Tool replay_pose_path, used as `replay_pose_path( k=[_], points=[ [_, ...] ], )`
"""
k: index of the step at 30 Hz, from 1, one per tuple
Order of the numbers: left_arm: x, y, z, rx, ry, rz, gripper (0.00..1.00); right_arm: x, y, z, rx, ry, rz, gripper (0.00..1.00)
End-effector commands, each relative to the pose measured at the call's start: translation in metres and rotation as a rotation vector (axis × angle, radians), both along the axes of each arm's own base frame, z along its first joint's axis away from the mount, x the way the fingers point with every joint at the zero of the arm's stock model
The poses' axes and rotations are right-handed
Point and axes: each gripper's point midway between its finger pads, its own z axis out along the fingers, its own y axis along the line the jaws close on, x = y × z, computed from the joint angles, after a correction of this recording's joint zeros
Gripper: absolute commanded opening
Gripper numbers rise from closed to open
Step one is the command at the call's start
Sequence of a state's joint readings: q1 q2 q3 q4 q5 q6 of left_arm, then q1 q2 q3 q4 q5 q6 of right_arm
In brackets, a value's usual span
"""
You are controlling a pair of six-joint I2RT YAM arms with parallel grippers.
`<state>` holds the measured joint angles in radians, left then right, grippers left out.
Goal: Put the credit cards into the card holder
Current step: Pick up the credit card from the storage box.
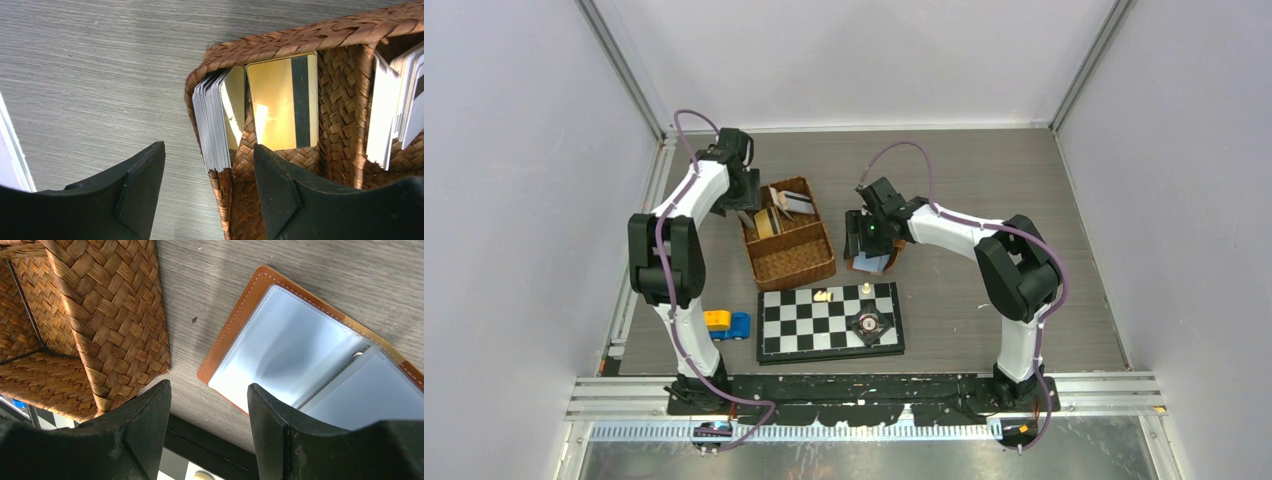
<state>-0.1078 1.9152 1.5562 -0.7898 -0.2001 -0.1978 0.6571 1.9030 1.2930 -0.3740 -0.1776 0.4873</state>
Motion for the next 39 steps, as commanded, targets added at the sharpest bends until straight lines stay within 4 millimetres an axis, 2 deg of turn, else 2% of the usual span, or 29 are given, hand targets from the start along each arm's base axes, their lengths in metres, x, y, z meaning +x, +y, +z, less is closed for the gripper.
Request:
replay_pose_path(
  k=[1,19,25,33,39],
  points=[
    [0.011,0.016,0.022,0.064,-0.061,0.015,0.65,0.004,0.004,0.003,0.022,-0.02,0.016,0.62],
    [0.008,0.026,0.046,0.052,-0.118,0.038,0.52,0.003,0.002,0.002,0.014,-0.02,0.013,0.61],
    [0.014,0.015,0.044,-0.028,-0.137,0.034,0.52,0.003,0.001,0.0,0.011,-0.017,0.014,0.61],
    [0.021,0.02,0.04,-0.066,-0.136,0.068,0.52,0.003,0.002,-0.001,0.011,-0.015,0.014,0.6],
    [0.022,0.022,0.05,-0.065,-0.182,0.075,0.47,0.002,0.002,-0.002,0.013,-0.011,0.017,0.6]
  ],
)
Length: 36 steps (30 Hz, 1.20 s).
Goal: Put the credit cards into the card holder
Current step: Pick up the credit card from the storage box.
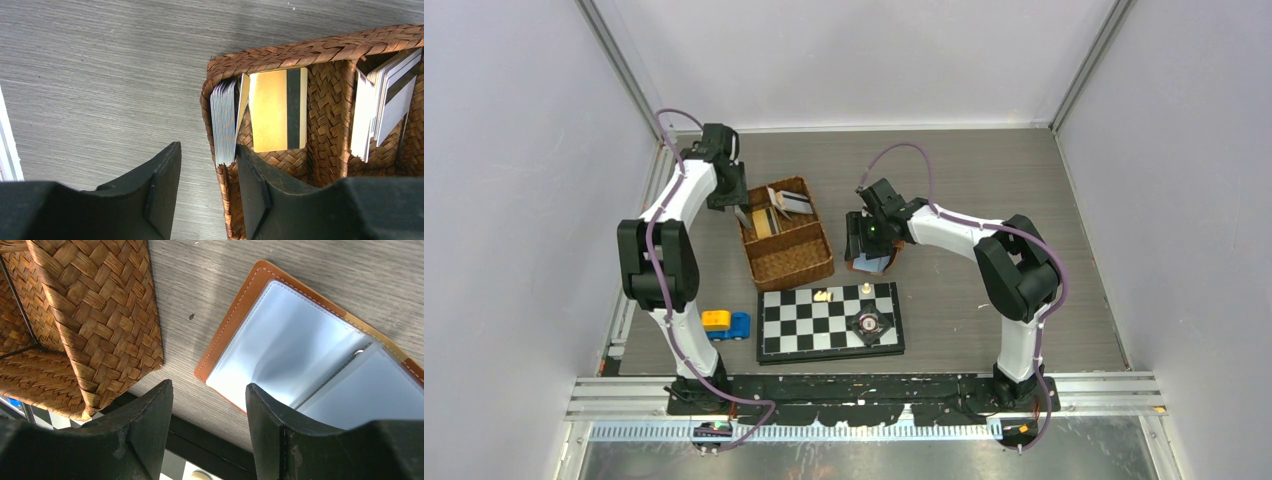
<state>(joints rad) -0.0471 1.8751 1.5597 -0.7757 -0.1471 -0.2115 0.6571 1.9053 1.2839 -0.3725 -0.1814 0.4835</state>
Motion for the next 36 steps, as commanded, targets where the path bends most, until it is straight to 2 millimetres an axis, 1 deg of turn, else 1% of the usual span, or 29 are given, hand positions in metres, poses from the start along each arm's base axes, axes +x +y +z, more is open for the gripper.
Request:
replay_pose_path(
  k=[1,10,20,26,31,36],
  points=[
    [0.016,0.005,0.034,-0.008,-0.128,0.027,0.45,0.004,0.004,0.002,0.016,-0.017,0.012,0.6],
    [0.017,0.002,0.034,-0.028,-0.129,0.024,0.33,0.004,0.004,0.0,0.017,-0.013,0.012,0.6],
    [0.018,0.001,0.04,-0.038,-0.152,0.021,0.28,0.003,0.005,0.0,0.02,-0.008,0.016,0.6],
    [0.018,0.0,0.037,-0.042,-0.145,0.02,0.23,0.003,0.005,-0.001,0.02,-0.006,0.016,0.59],
    [0.019,-0.004,0.034,-0.061,-0.142,0.009,0.21,0.003,0.005,-0.002,0.019,-0.004,0.02,0.59],
    [0.02,-0.008,0.027,-0.097,-0.132,0.013,0.15,0.003,0.005,-0.003,0.018,-0.002,0.019,0.59]
  ],
)
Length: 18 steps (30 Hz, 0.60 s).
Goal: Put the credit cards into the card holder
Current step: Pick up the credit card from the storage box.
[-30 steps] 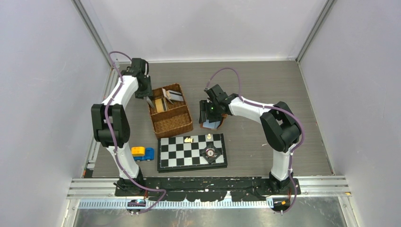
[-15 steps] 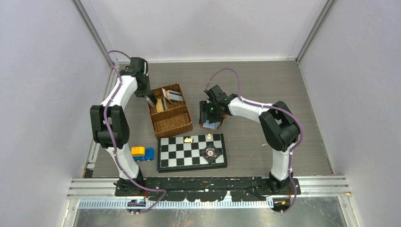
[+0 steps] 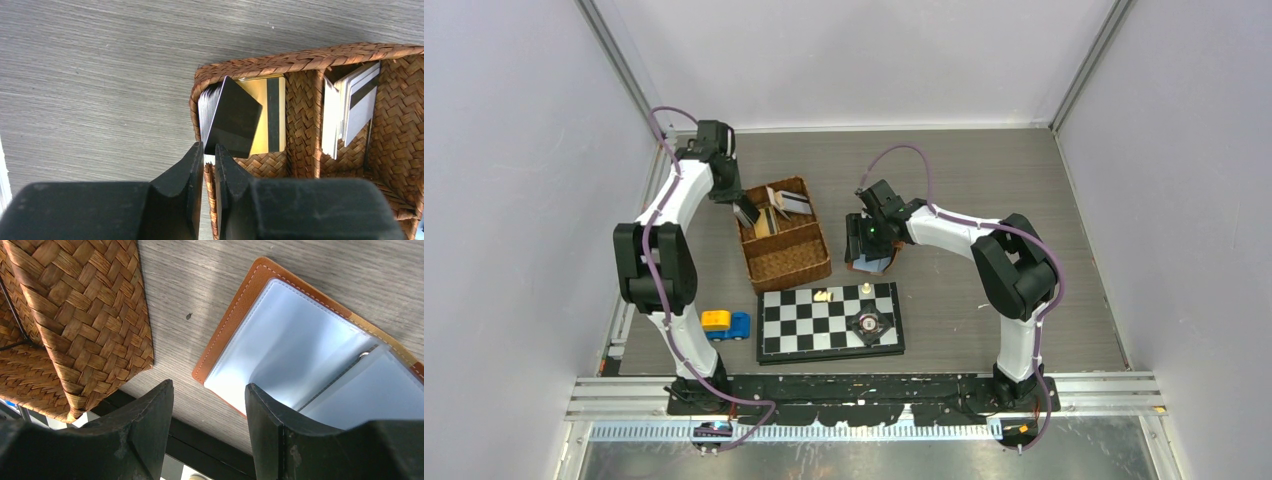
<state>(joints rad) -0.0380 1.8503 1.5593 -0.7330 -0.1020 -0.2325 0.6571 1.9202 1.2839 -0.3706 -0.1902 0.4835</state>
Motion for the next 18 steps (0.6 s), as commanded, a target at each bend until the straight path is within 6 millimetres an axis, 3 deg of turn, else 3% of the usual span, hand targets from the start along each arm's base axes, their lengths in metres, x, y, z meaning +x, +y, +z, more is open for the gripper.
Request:
replay_pose_path(
  k=[1,7,11,18],
  points=[
    [0.01,-0.003,0.013,-0.056,-0.066,0.013,0.15,0.005,0.004,0.002,0.02,-0.017,0.014,0.59],
    [0.01,-0.008,0.008,-0.101,-0.056,0.018,0.0,0.004,0.003,0.001,0.014,-0.015,0.014,0.59],
    [0.008,-0.013,0.014,-0.128,-0.082,0.011,0.0,0.005,0.003,0.0,0.014,-0.016,0.012,0.59],
    [-0.001,-0.033,0.05,-0.225,-0.208,-0.063,0.0,0.005,0.003,0.009,0.023,-0.032,0.013,0.59]
  ],
)
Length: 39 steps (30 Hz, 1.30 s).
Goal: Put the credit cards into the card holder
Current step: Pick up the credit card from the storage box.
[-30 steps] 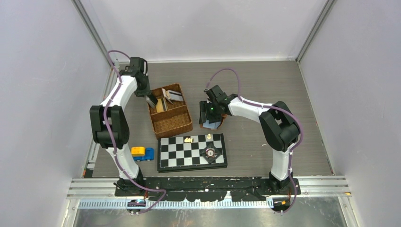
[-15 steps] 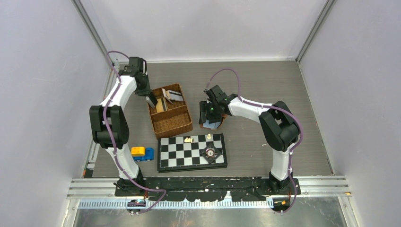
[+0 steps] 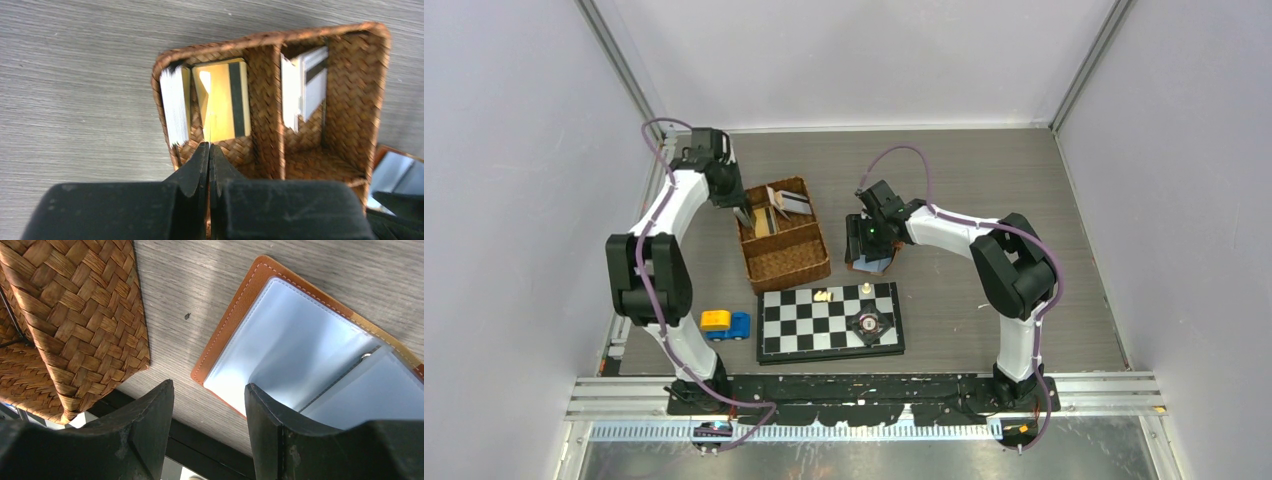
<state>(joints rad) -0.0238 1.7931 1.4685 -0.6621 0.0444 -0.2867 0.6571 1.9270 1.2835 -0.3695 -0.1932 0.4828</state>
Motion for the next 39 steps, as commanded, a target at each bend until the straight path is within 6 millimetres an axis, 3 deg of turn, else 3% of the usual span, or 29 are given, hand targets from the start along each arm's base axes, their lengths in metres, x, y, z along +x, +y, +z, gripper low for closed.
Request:
replay_pose_path(
  k=[1,15,27,31,36,39],
  points=[
    [0.005,-0.012,0.056,-0.075,-0.198,-0.035,0.0,0.005,0.002,0.013,0.027,-0.041,0.01,0.6],
    [-0.02,-0.02,0.112,-0.073,-0.355,-0.093,0.0,0.01,0.001,0.044,0.062,-0.107,0.002,0.63],
    [-0.038,-0.095,0.143,-0.13,-0.449,-0.369,0.0,0.014,-0.007,0.061,0.071,-0.152,-0.014,0.64],
    [-0.045,-0.116,0.146,-0.164,-0.45,-0.428,0.0,0.016,-0.013,0.06,0.064,-0.148,-0.038,0.64],
    [-0.06,-0.166,0.146,-0.229,-0.429,-0.557,0.0,0.014,-0.025,0.059,0.035,-0.144,-0.083,0.63],
    [-0.063,-0.186,0.138,-0.274,-0.396,-0.579,0.0,0.014,-0.033,0.052,0.011,-0.122,-0.111,0.62]
  ],
)
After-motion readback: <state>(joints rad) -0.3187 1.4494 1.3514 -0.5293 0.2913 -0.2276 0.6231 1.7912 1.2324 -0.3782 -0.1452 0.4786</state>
